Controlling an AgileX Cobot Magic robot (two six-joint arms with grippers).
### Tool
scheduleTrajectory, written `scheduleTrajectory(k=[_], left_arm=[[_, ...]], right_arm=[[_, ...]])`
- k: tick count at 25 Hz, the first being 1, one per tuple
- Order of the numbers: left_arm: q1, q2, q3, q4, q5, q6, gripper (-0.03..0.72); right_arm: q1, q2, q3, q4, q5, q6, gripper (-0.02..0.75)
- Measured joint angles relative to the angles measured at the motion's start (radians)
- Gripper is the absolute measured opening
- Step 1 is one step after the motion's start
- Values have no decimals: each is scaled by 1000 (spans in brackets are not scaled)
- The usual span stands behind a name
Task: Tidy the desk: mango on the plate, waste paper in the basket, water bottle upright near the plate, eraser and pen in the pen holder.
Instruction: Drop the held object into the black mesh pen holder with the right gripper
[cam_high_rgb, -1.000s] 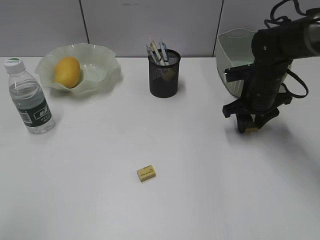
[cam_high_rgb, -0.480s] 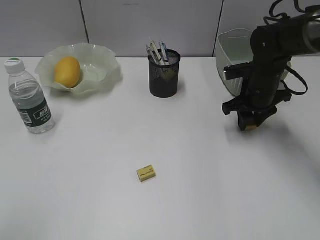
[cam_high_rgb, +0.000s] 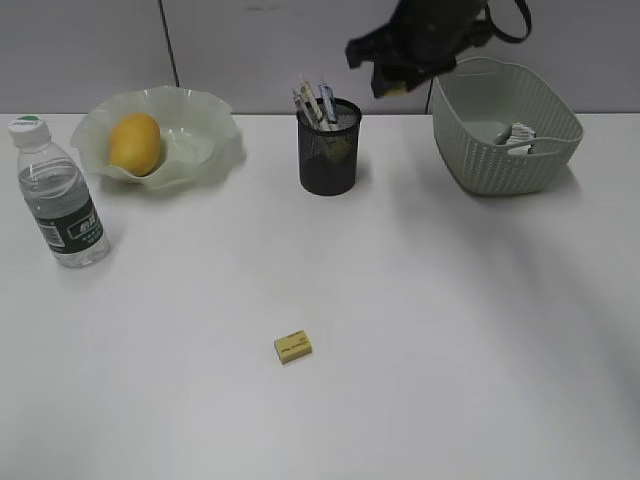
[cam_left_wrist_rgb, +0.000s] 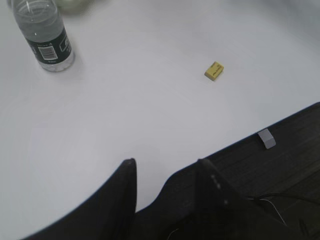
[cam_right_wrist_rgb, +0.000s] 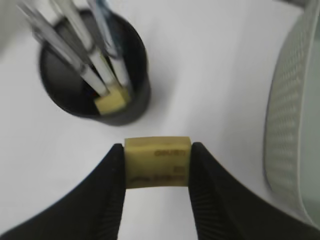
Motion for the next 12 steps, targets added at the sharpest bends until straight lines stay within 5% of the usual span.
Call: scheduleTrajectory(k=[12], left_arm=[[0,0,0,-11,0,0,299]], right_arm=[[26,166,-143,131,-93,-4,313]])
